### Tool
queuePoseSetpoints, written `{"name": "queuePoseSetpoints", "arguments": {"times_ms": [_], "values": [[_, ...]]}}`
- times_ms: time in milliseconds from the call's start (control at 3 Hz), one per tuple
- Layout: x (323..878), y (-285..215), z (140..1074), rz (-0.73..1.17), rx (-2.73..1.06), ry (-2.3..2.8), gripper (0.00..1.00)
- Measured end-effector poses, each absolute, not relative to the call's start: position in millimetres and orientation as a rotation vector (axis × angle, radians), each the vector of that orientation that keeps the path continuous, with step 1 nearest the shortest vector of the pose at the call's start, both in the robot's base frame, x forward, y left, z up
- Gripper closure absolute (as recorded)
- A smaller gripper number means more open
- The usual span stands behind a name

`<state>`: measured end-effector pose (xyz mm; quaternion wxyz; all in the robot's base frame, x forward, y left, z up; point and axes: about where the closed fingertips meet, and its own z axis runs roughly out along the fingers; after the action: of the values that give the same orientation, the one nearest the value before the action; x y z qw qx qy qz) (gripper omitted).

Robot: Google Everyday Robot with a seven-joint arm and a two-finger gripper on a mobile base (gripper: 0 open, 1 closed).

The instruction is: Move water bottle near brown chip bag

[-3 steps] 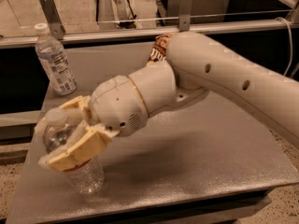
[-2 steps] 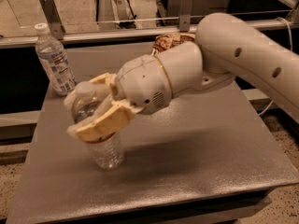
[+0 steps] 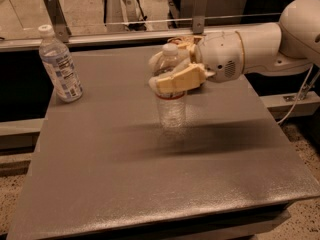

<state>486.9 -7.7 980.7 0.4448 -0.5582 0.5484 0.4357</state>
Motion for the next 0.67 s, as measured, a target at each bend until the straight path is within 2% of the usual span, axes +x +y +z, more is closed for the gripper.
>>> {"name": "queuePoseSetpoints", "arguments": {"times_ms": [667], "values": [[590,-96,975,0.886,-1.206,1.488,1.0]]}}
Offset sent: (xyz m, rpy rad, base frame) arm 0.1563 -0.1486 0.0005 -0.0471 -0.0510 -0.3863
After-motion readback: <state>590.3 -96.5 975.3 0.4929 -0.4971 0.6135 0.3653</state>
